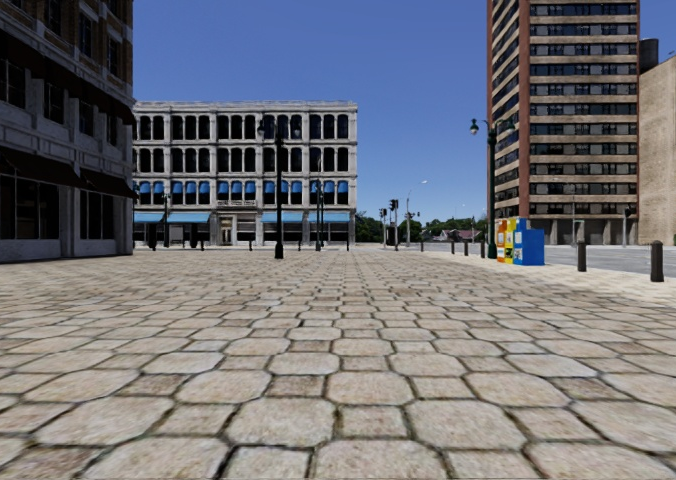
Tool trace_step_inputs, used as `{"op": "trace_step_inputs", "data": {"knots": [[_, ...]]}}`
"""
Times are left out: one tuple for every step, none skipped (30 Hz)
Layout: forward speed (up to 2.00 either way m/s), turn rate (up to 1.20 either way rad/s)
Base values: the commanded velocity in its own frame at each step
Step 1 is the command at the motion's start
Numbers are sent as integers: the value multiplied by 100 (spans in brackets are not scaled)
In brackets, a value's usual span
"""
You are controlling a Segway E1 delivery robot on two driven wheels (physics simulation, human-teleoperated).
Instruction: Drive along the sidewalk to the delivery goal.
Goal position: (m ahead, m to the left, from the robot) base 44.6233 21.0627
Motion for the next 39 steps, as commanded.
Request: {"op": "trace_step_inputs", "data": {"knots": [[200,0],[200,0],[200,0],[200,0],[200,0],[200,0],[200,0],[200,0],[200,0],[200,0],[200,0],[200,0],[200,0],[200,0],[200,0],[200,0],[200,0],[200,0],[200,0],[200,0],[200,0],[200,0],[200,0],[200,0],[200,0],[200,0],[200,0],[200,0],[200,0],[200,0],[200,0],[200,0],[200,0],[200,0],[200,0],[200,0],[200,0],[200,0],[200,0]]}}
